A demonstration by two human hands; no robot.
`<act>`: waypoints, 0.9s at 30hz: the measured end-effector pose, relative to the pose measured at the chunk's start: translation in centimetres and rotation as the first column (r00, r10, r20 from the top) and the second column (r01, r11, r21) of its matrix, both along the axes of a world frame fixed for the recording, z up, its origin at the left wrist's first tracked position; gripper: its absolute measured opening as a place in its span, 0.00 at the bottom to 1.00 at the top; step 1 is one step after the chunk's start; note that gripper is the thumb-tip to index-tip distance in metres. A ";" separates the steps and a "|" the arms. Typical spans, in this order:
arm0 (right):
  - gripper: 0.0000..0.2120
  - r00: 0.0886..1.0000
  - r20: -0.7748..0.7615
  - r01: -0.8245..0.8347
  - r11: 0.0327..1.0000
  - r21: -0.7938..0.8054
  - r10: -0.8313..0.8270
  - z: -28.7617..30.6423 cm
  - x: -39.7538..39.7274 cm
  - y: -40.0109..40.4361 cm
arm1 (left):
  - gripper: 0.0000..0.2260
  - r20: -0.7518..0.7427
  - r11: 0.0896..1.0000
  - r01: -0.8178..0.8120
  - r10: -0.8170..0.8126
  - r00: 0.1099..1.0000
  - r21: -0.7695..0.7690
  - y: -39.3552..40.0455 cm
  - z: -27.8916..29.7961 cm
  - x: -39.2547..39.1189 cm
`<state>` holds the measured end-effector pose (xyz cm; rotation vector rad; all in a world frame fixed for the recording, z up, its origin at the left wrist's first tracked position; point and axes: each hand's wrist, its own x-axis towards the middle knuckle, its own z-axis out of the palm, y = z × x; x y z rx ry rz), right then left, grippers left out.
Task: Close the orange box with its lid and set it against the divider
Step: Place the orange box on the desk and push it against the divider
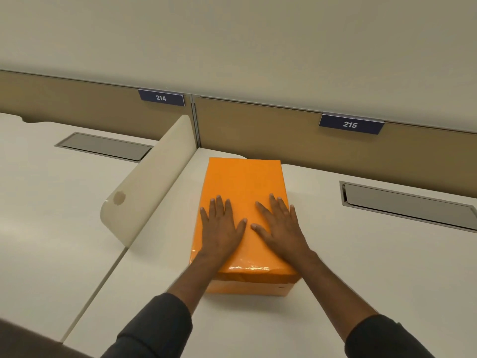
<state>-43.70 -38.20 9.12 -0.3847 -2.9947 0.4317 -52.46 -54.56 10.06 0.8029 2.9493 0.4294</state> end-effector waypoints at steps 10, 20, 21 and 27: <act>0.35 0.995 0.097 0.008 1.000 0.010 -0.008 0.7 -3.6 -0.1 | 0.36 -0.055 0.999 -0.013 0.011 0.998 -0.039 0.4 -1.1 -3.4; 0.35 0.997 0.063 0.035 0.999 0.015 -0.035 0.2 -9.4 -1.2 | 0.36 -0.077 0.998 -0.009 0.005 0.997 -0.055 -0.6 -0.9 -9.1; 0.35 0.998 0.058 0.039 0.999 0.014 -0.039 0.1 -10.0 -1.3 | 0.36 -0.076 0.999 -0.006 0.002 0.997 -0.054 -0.7 -0.9 -9.7; 0.35 0.997 0.035 0.074 0.997 0.013 -0.074 -0.1 -13.1 -2.6 | 0.36 -0.073 0.998 0.017 -0.021 0.997 -0.055 -1.7 -1.0 -13.2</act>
